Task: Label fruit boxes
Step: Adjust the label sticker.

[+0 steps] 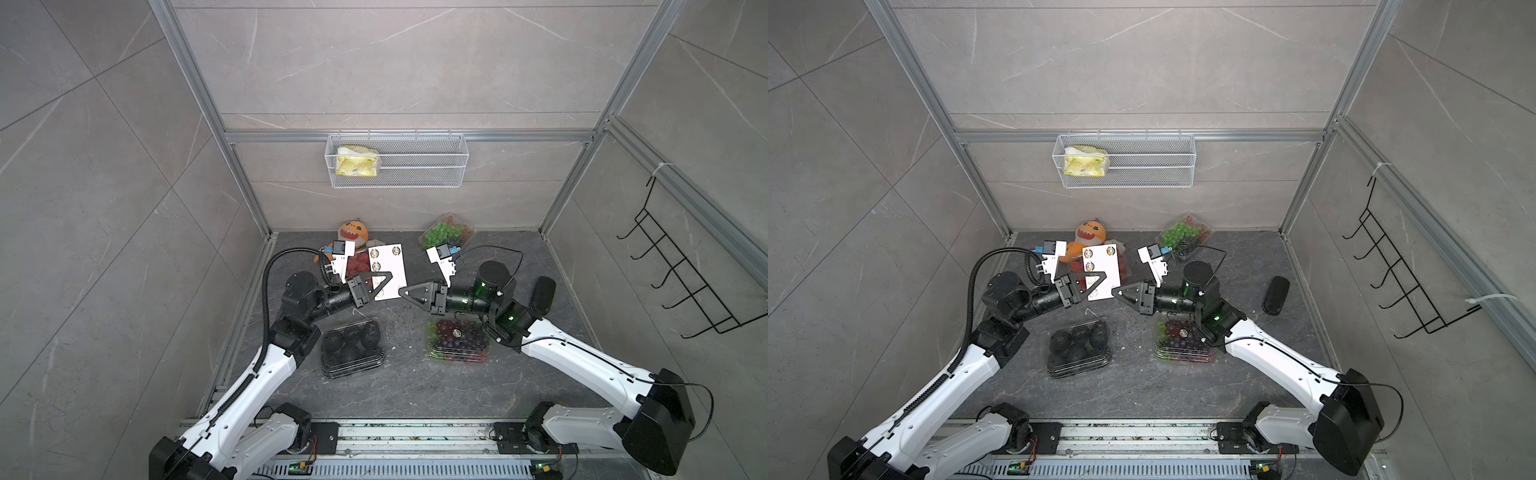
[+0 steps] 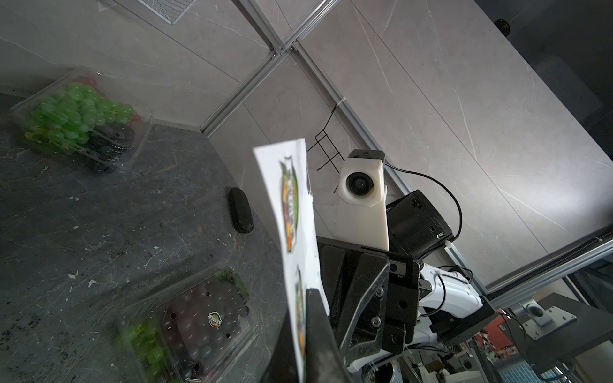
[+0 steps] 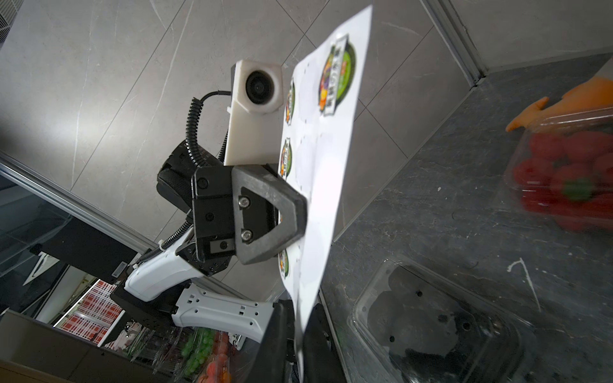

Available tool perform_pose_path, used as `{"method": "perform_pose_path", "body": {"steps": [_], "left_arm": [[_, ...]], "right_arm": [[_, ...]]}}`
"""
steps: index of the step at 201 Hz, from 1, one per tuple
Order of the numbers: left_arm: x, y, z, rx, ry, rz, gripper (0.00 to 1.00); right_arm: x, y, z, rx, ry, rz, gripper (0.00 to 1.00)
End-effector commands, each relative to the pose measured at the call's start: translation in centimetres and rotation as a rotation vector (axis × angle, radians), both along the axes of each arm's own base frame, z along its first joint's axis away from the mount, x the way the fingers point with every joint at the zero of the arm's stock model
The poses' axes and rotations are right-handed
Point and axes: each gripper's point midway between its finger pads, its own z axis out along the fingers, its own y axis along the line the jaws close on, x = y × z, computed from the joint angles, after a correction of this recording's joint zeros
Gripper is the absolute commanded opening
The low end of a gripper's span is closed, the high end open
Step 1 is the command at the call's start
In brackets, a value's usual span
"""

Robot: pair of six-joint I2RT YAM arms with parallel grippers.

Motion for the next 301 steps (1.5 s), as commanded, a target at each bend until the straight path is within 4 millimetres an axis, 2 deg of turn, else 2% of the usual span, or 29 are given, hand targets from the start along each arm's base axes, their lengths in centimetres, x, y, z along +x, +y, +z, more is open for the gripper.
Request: {"method": "perform_pose_path", "body": {"steps": [1, 41, 63, 74, 104, 111, 124, 139, 159, 211, 250, 292, 301], "left_arm": [[-1.1, 0.2, 2.1, -0.027, -0.073, -0.032, 0.0], [-1.1, 0.2, 2.0, -0.027, -0.072, -0.03, 0.0], [-1.2, 0.2, 2.0, -0.027, -0.073, -0.03, 0.0], [-1.1, 0.2, 2.1, -0.028, -0.073, -0.029, 0.0], [-1.0, 0.2, 1.9, -0.029, -0.07, -0.027, 0.0], [-1.0, 0.2, 1.9, -0.03, -0.07, -0.027, 0.14], [-1.2, 0.2, 1.8, -0.036, -0.067, -0.038, 0.31], [-1.5, 0.1, 1.6, -0.041, -0.062, -0.053, 0.35], [-2.0, 0.1, 1.1, -0.052, -0.053, -0.071, 0.35], [-3.0, -0.1, 1.2, -0.086, -0.06, -0.118, 0.25], [-3.0, -0.4, 1.4, -0.092, -0.062, -0.131, 0.18], [-3.1, -1.0, 1.1, -0.087, -0.054, -0.152, 0.18], [-3.1, -1.0, 1.1, -0.087, -0.058, -0.154, 0.15]], "right_arm": [[0.2, -0.5, 1.2, 0.028, -0.029, -0.016, 0.18], [0.3, -0.7, 1.2, 0.033, -0.026, -0.018, 0.18], [0.3, -0.6, 1.1, 0.033, -0.024, -0.012, 0.1], [0.2, -0.5, 1.2, 0.035, -0.025, -0.004, 0.0], [0.0, -0.6, 1.5, 0.045, -0.03, 0.004, 0.0], [0.1, -0.6, 1.6, 0.046, -0.029, 0.001, 0.0], [0.1, -0.7, 1.8, 0.05, -0.037, -0.006, 0.0], [0.3, -0.8, 2.0, 0.055, -0.042, -0.012, 0.0], [0.5, -0.9, 2.3, 0.059, -0.045, -0.016, 0.0], [0.7, -1.0, 2.7, 0.069, -0.046, -0.017, 0.0], [0.7, -0.8, 2.6, 0.074, -0.038, -0.008, 0.0], [0.6, -0.8, 2.6, 0.074, -0.038, -0.006, 0.0], [0.6, -0.8, 2.6, 0.075, -0.038, -0.005, 0.0]]}}
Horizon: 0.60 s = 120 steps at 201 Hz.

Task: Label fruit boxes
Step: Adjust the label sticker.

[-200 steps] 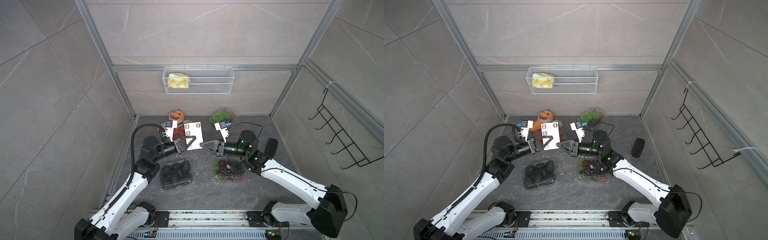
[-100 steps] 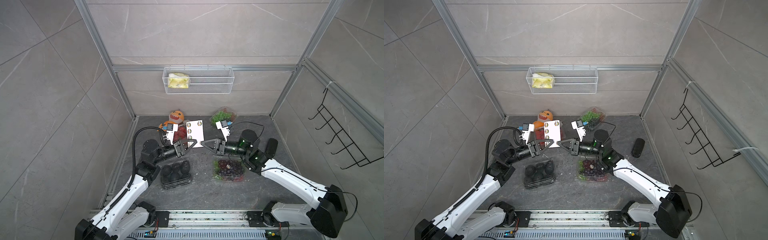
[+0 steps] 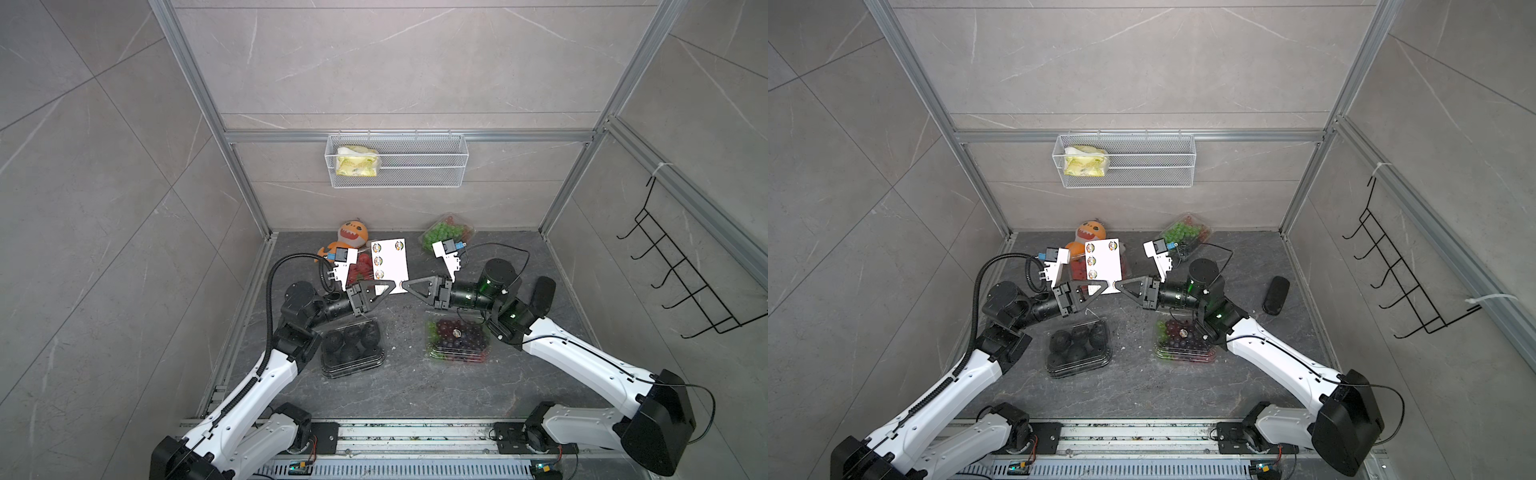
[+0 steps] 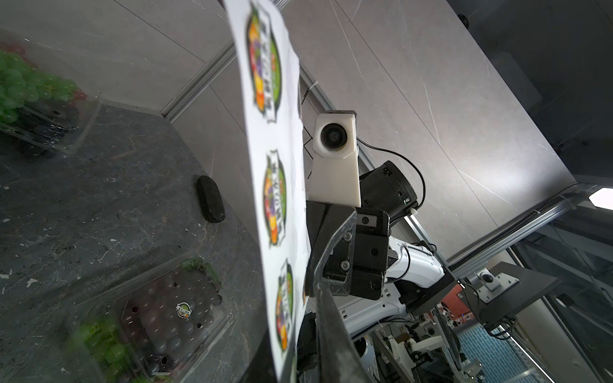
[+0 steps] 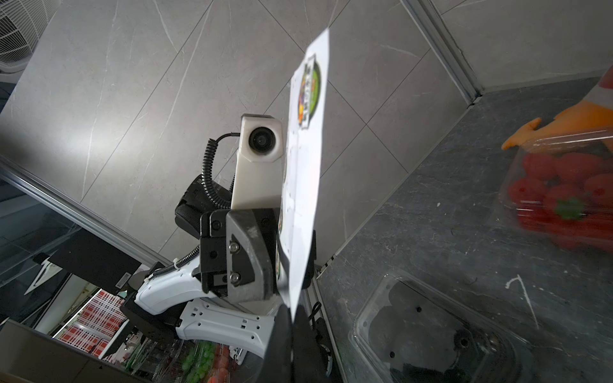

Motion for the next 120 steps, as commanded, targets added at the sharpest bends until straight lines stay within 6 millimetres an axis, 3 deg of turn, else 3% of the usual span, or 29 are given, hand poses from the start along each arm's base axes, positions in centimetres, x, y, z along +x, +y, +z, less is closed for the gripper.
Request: {"method": "perform_pose_path", "body": {"steps": [1, 63, 85, 120], "left_arm": [[-0.8, -0.3, 1.54, -0.026, -0.061, -0.037, 0.15], [-0.87, -0.61, 1.46, -0.017, -0.062, -0.047, 0.11], [-0.91, -0.68, 1.37, -0.015, -0.06, -0.049, 0.0], [-0.92, -0.65, 1.34, -0.01, -0.061, -0.045, 0.0]], "right_arm": [[-0.32, -0.07, 1.42, 0.033, -0.025, 0.018, 0.0], [-0.39, -0.04, 1.66, 0.037, -0.031, 0.024, 0.0], [-0.46, 0.05, 1.75, 0.044, -0.029, 0.034, 0.0], [-0.79, 0.28, 2.32, 0.072, -0.032, 0.067, 0.0]]}}
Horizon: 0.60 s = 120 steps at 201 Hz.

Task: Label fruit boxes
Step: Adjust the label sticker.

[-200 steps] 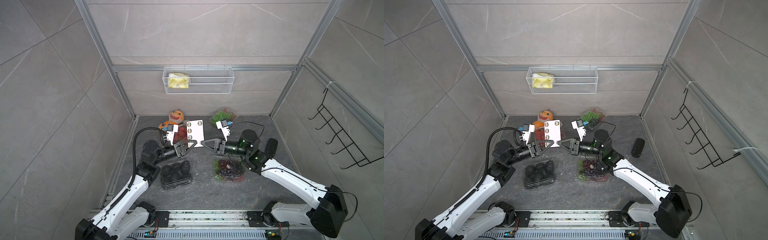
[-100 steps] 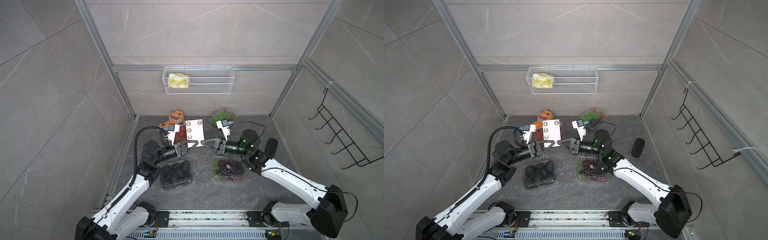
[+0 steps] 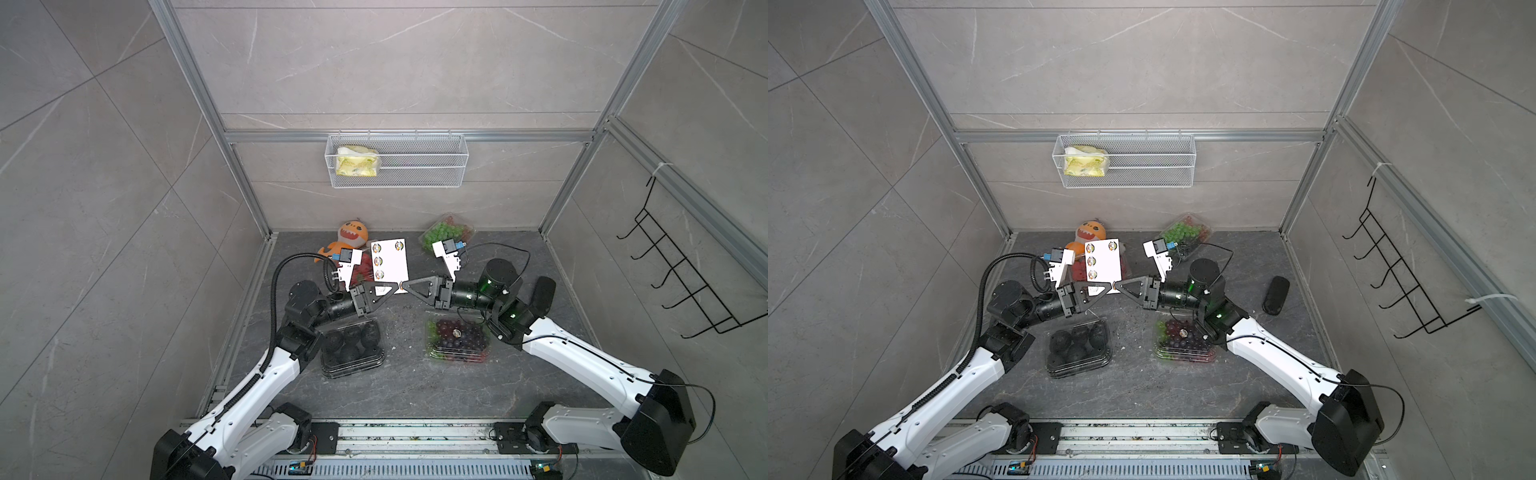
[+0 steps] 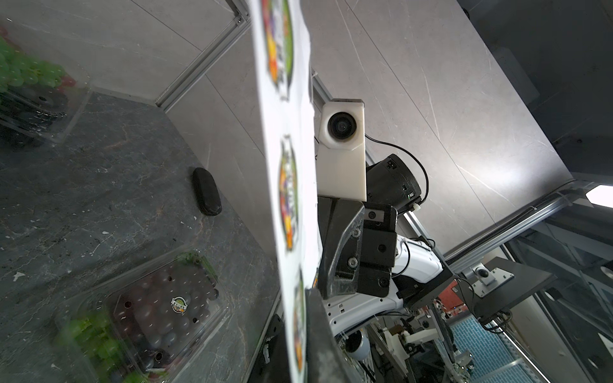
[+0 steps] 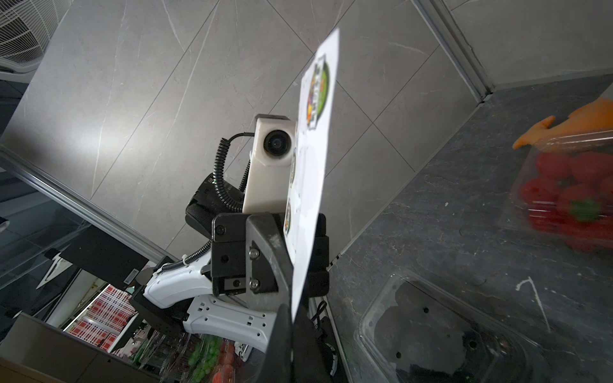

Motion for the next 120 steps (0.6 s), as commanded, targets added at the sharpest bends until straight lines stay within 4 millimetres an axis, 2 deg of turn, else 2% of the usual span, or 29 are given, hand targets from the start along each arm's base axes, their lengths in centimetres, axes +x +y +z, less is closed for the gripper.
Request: {"method": "perform_pose_path", "body": {"steps": [1, 120], "left_arm": [[-0.7, -0.1, 1.7, -0.017, -0.072, -0.022, 0.0], [-2.4, 0.4, 3.7, -0.061, -0.135, -0.052, 0.0]], "right_arm": [[-0.4, 0.2, 2.0, 0.056, -0.035, 0.037, 0.0], [0.3, 0.3, 1.2, 0.051, -0.014, 0.034, 0.0]]}}
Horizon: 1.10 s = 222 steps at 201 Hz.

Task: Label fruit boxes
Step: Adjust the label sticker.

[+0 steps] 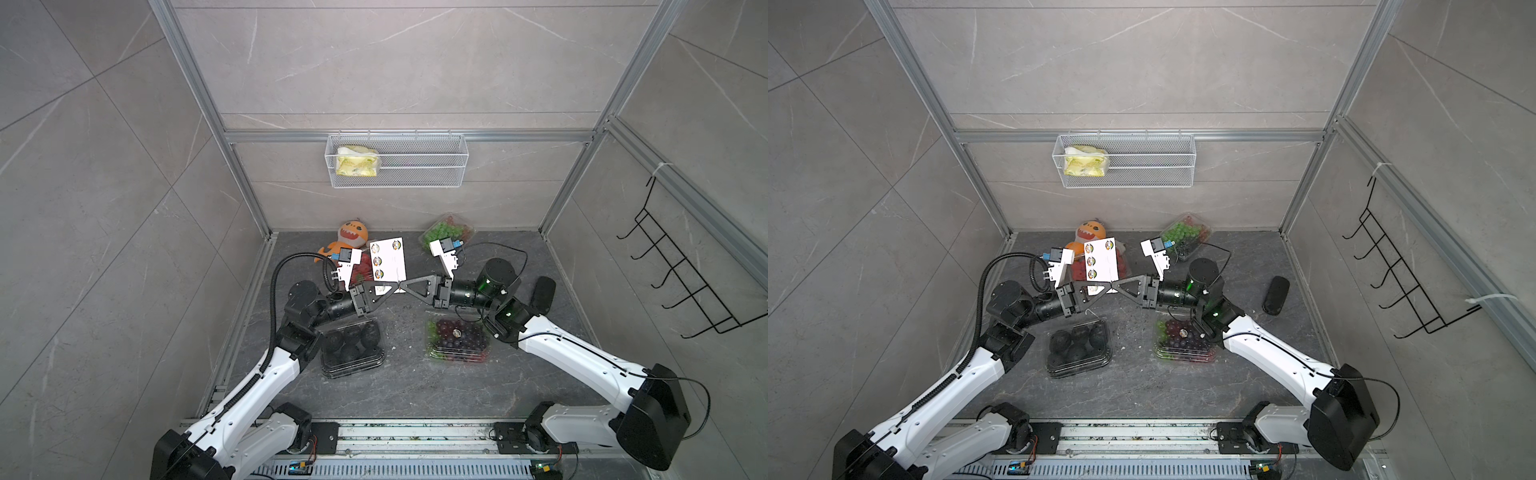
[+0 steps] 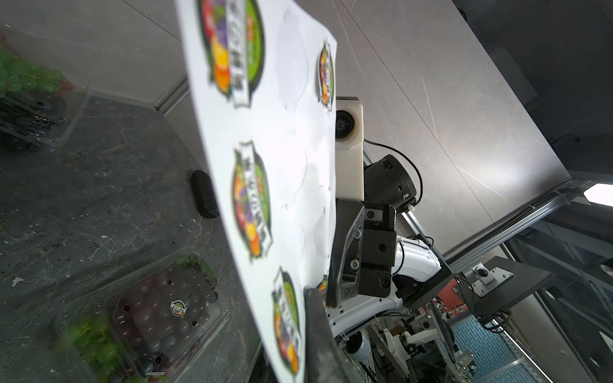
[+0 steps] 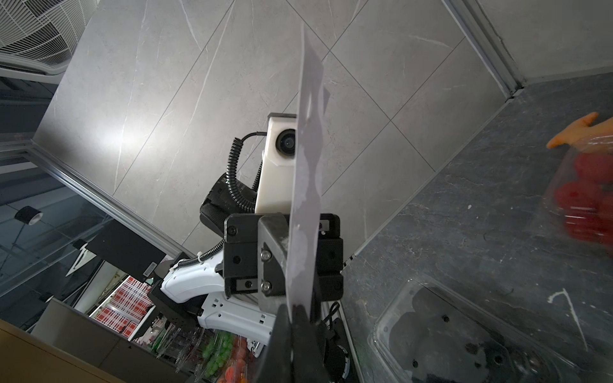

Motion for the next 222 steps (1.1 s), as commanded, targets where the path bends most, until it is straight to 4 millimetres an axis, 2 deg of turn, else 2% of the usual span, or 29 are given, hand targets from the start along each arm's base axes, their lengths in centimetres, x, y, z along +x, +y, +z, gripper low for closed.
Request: {"method": "perform_pose_path", "body": {"steps": [1, 44, 163, 222], "left_arm": [[-2.3, 0.4, 3.3, -0.051, -0.119, -0.051, 0.0], [-2.5, 0.5, 3.7, -0.054, -0.133, -0.054, 0.0], [-1.6, -0.6, 2.9, -0.058, -0.105, -0.074, 0.0], [-1.8, -0.4, 2.4, -0.024, -0.106, -0.056, 0.0]], "right_arm": [[0.4, -0.1, 0.8, 0.018, -0.018, -0.004, 0.0], [0.6, -0.2, 0.6, 0.019, -0.013, -0.006, 0.0], [-0.3, 0.1, 1.4, 0.061, -0.014, 0.065, 0.0], [-0.8, -0.4, 1.8, 0.064, -0.03, 0.06, 0.0]]}}
